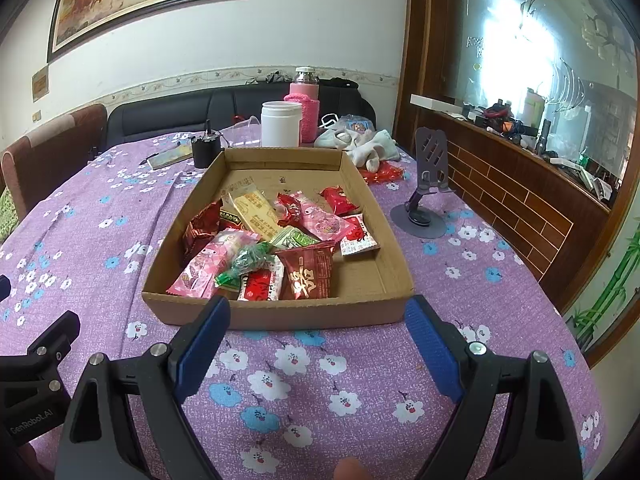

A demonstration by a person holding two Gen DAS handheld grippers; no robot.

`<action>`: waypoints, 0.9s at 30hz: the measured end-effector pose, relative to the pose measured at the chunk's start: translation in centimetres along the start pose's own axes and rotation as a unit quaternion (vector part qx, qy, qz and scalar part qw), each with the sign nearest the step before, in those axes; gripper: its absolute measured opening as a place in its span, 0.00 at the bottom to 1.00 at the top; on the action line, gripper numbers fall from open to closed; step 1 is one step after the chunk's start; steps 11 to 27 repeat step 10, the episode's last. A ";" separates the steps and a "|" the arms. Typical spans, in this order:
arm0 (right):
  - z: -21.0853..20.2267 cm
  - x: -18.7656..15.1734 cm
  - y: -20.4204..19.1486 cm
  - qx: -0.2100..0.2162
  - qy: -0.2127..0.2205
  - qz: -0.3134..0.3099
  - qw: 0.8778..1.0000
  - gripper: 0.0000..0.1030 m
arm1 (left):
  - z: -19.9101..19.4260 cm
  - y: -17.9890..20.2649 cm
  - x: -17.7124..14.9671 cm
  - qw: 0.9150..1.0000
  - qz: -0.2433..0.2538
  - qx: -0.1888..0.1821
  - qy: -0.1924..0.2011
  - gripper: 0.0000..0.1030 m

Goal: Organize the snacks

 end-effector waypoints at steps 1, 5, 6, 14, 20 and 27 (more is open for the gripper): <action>0.0 0.0 0.0 0.000 0.000 0.000 1.000 0.86 | 0.0 0.0 0.0 1.000 0.000 -0.001 0.000 0.99; 0.0 0.0 0.0 0.000 -0.001 0.001 1.000 0.86 | -0.1 0.0 0.0 1.000 -0.001 -0.005 0.001 0.99; 0.0 0.0 0.0 0.000 -0.001 0.002 1.000 0.86 | -0.2 -0.1 0.0 1.000 -0.002 -0.007 0.001 0.99; 0.0 0.0 0.0 0.000 -0.001 0.002 1.000 0.86 | -0.3 -0.3 0.0 1.000 -0.006 -0.005 0.001 0.99; 0.0 0.0 0.0 0.000 -0.001 0.002 1.000 0.86 | -0.3 -0.3 0.0 1.000 -0.006 -0.005 0.001 0.99; 0.0 0.0 0.0 0.000 -0.001 0.002 1.000 0.86 | -0.3 -0.3 0.0 1.000 -0.006 -0.005 0.001 0.99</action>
Point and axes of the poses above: each gripper's, at about its wrist camera, not at the fingertips, and z roughly the way its jaws point, y to its right, x to its top, the point moved 4 cm from there along z, roughly the way its jaws point, and after that the axes turned 6 degrees about z, right-handed, at the moved point
